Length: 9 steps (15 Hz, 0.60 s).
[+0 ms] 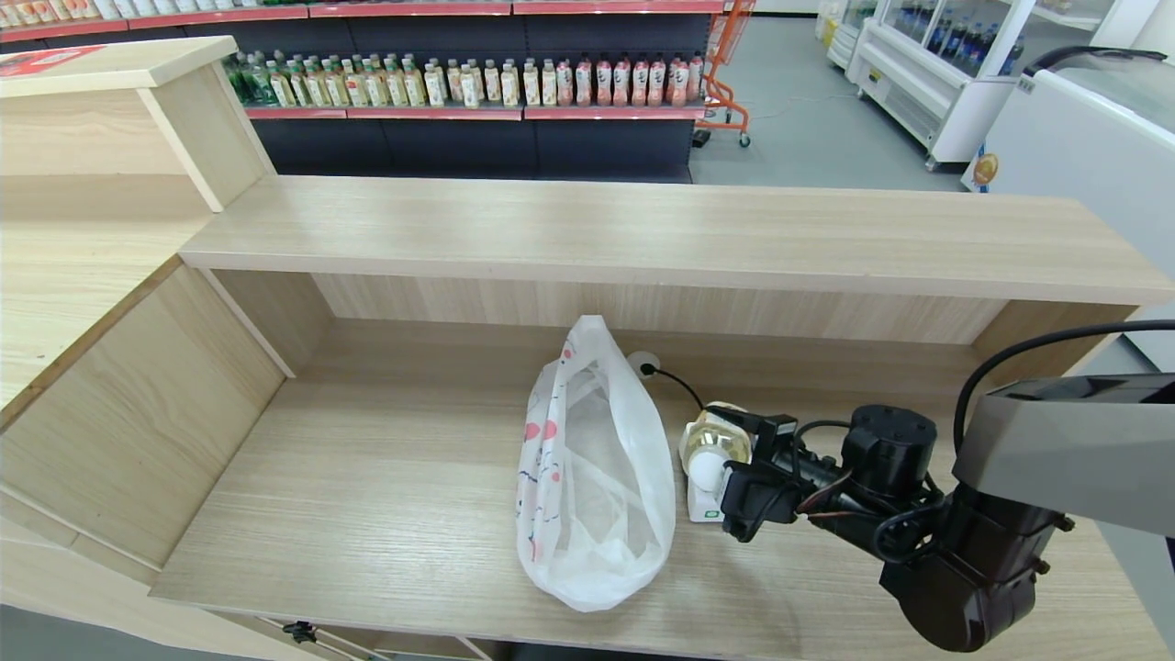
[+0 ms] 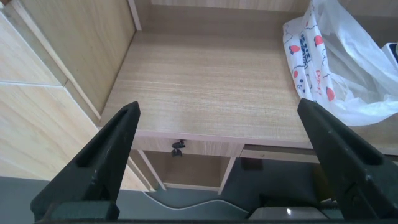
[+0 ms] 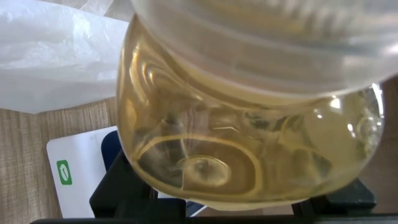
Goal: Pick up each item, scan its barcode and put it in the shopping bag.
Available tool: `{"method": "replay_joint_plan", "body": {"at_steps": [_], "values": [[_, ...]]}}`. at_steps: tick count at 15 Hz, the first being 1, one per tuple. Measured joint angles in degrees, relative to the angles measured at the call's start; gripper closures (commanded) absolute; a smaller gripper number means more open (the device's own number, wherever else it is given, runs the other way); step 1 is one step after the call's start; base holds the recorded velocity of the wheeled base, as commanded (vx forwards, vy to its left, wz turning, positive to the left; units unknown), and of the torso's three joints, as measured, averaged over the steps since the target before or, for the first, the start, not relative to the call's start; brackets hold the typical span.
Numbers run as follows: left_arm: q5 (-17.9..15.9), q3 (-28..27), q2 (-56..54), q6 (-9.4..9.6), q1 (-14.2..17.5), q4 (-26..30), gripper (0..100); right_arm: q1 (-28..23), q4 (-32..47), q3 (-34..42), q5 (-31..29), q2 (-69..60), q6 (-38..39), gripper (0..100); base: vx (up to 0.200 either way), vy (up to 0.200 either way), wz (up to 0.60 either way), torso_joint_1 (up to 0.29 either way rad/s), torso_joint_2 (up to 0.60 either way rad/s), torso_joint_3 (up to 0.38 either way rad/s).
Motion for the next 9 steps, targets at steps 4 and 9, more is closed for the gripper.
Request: {"method": "replay_joint_plan", "body": {"at_steps": [4, 9], "values": [[0.0, 0.0, 0.0, 0.0, 0.0, 0.0, 0, 0.2, 0.6, -1.0, -1.2, -0.6, 0.8, 100, 0.0, 0.0, 0.0, 0.0, 0.0, 0.0], [0.0, 0.0, 0.0, 0.0, 0.0, 0.0, 0, 5.9, 6.5, -6.8, -13.8, -9.4, 15.3, 100, 0.0, 0.0, 0.0, 0.0, 0.0, 0.0]]}}
